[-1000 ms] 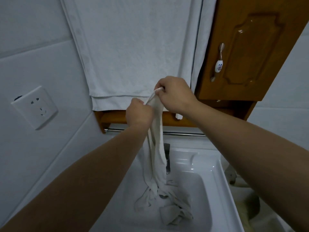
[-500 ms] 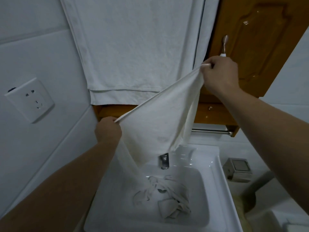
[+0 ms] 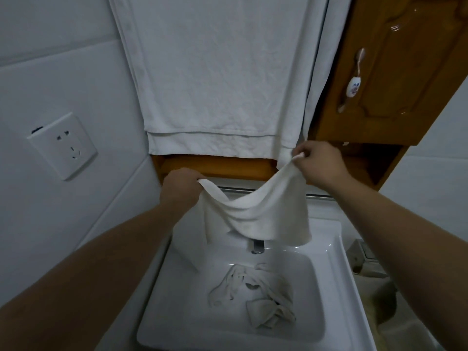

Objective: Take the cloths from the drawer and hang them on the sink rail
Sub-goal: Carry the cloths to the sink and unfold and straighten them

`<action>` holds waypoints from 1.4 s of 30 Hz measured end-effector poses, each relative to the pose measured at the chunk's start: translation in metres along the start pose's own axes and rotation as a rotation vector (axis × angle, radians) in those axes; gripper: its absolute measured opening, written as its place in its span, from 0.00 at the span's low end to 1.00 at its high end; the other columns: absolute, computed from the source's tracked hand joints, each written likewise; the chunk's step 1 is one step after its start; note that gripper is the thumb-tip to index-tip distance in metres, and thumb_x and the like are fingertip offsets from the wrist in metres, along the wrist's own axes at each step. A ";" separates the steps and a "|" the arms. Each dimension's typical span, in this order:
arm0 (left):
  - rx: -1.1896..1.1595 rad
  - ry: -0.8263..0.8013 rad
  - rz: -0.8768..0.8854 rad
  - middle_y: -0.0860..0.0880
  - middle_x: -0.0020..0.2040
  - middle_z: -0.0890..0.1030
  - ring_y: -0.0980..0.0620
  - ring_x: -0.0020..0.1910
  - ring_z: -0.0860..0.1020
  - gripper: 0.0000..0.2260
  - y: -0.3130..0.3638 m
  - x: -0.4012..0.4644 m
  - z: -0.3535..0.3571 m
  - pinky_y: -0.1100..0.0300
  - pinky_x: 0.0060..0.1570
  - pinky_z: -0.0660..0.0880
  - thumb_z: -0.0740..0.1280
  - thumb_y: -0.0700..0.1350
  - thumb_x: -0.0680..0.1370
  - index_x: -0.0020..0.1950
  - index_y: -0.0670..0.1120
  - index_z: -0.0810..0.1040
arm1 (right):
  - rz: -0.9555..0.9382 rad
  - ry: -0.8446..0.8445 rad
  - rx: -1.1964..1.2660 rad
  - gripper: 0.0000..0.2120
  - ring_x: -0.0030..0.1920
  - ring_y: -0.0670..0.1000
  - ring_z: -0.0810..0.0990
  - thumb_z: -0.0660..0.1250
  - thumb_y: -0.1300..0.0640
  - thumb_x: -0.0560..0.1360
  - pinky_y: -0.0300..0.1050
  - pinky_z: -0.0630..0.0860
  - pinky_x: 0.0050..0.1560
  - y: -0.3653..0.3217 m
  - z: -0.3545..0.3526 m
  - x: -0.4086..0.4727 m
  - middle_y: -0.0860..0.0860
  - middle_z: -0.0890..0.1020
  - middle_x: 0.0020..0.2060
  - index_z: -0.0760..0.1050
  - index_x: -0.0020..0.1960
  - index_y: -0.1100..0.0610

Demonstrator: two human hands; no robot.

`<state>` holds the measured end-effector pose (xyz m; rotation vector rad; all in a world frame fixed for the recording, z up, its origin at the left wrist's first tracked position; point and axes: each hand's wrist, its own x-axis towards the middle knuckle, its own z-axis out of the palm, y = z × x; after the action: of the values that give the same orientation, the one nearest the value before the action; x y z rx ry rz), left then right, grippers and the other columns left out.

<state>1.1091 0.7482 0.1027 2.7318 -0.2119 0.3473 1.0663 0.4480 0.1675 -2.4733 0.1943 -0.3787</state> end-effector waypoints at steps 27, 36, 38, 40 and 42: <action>-0.043 -0.243 0.104 0.54 0.33 0.79 0.57 0.32 0.77 0.06 0.076 -0.007 0.022 0.63 0.28 0.68 0.74 0.53 0.73 0.41 0.52 0.82 | -0.014 -0.152 0.158 0.05 0.40 0.48 0.82 0.71 0.58 0.74 0.44 0.80 0.41 -0.024 0.056 -0.046 0.47 0.82 0.37 0.80 0.40 0.52; -0.147 -0.194 0.023 0.53 0.32 0.78 0.56 0.32 0.75 0.11 0.035 -0.011 0.022 0.61 0.29 0.64 0.72 0.60 0.71 0.37 0.54 0.81 | 0.097 0.012 0.108 0.07 0.33 0.46 0.79 0.70 0.56 0.76 0.37 0.69 0.30 0.007 0.015 -0.029 0.48 0.81 0.36 0.79 0.38 0.52; -0.156 -0.189 0.083 0.55 0.32 0.77 0.57 0.33 0.75 0.09 0.034 -0.011 0.021 0.62 0.29 0.63 0.73 0.59 0.71 0.38 0.54 0.81 | 0.107 0.025 0.099 0.07 0.33 0.46 0.79 0.70 0.55 0.76 0.37 0.69 0.29 0.010 0.015 -0.028 0.47 0.81 0.36 0.80 0.39 0.51; -0.071 -0.216 0.186 0.57 0.33 0.75 0.57 0.35 0.73 0.09 0.030 -0.016 0.021 0.63 0.30 0.61 0.72 0.57 0.72 0.44 0.53 0.83 | 0.124 0.056 0.090 0.08 0.36 0.47 0.79 0.70 0.54 0.76 0.38 0.71 0.31 0.014 0.012 -0.027 0.46 0.81 0.36 0.80 0.38 0.50; 0.021 -0.274 0.227 0.56 0.34 0.74 0.55 0.37 0.73 0.11 0.021 -0.021 0.022 0.62 0.30 0.61 0.71 0.59 0.73 0.45 0.52 0.82 | 0.158 0.072 0.088 0.08 0.39 0.49 0.80 0.71 0.54 0.76 0.42 0.77 0.36 0.022 0.008 -0.026 0.47 0.81 0.37 0.79 0.38 0.49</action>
<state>1.0896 0.7221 0.0848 2.7737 -0.5974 0.0328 1.0430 0.4407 0.1427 -2.3407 0.3919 -0.4001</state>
